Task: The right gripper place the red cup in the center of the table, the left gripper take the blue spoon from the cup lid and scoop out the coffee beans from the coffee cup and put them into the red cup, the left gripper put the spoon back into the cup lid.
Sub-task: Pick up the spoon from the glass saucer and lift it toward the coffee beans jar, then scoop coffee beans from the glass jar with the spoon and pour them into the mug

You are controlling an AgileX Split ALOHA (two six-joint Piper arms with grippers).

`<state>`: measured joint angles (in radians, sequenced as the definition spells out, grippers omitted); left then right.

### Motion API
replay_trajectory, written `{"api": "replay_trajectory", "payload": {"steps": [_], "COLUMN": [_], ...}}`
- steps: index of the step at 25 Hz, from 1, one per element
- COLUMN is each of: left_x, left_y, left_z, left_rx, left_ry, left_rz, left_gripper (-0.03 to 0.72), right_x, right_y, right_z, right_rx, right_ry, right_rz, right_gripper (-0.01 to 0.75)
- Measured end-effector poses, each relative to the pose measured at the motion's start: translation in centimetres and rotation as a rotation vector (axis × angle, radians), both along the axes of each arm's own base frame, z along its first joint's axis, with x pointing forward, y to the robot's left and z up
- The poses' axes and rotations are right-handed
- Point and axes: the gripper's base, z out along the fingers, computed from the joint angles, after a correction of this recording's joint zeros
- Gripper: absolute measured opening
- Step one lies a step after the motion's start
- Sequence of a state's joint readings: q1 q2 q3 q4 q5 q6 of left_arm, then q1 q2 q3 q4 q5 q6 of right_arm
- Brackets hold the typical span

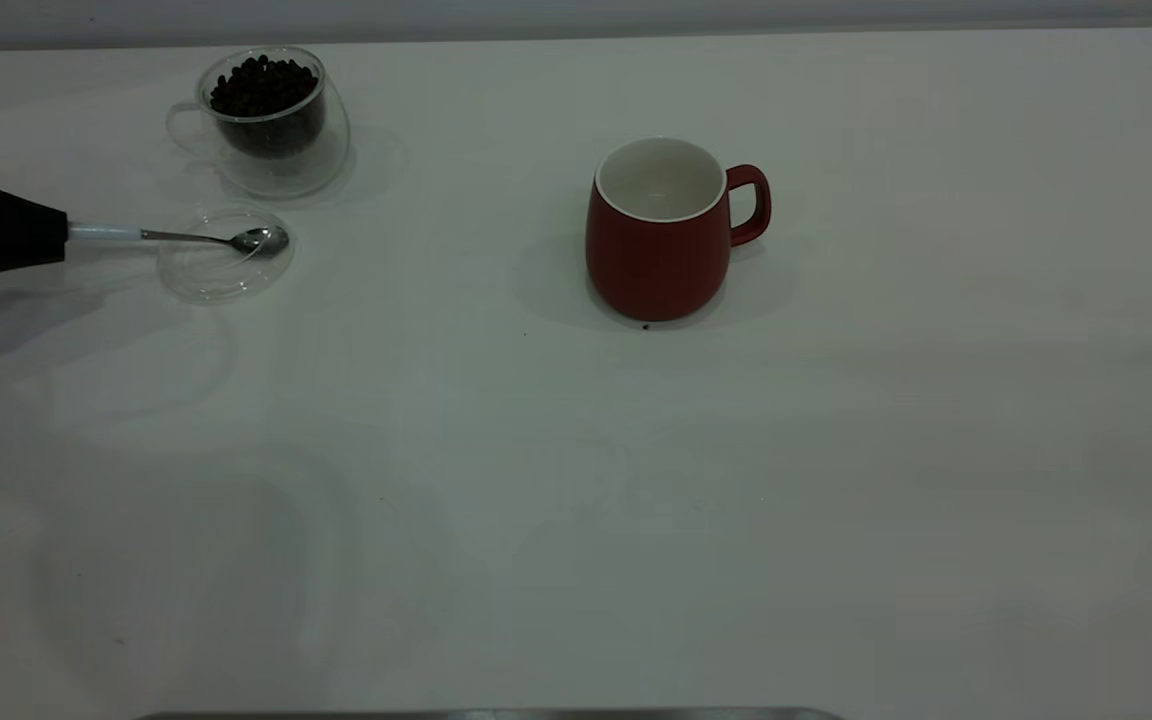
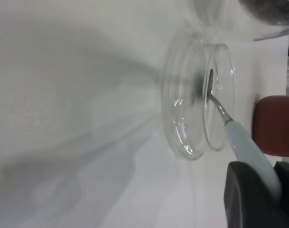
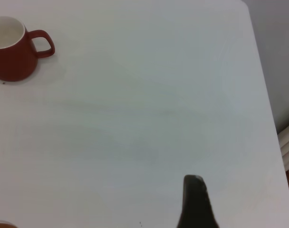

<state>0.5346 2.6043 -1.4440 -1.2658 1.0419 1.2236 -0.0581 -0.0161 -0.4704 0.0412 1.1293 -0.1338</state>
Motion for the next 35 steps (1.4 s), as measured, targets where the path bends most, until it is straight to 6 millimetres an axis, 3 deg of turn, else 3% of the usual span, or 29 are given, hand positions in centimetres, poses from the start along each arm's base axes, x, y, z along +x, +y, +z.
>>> {"api": "replay_trajectory", "payload": {"steps": [9,24,35], "left_x": [-0.1,0.6,1.2], "left_y": [-0.3,1.8,2.3], "left_z": [0.8,3.5,8.9], "left_rx": [-0.046,-0.058,0.000], "left_ry": [-0.006,-0.007,-0.031], "left_rz": [-0.034,0.009,-0.001], "left_gripper": [0.125,0.124,0.124], "right_x": [0.0,0.0,0.0], "right_y": [0.0,0.0,0.0], "right_z": [0.0,0.0,0.0], "right_rx": [0.000,0.001,0.001], "right_ry": [0.000,0.000,0.000], "right_rz": [0.000,0.000,0.000], "right_gripper": [0.546,0.546,0.546]}}
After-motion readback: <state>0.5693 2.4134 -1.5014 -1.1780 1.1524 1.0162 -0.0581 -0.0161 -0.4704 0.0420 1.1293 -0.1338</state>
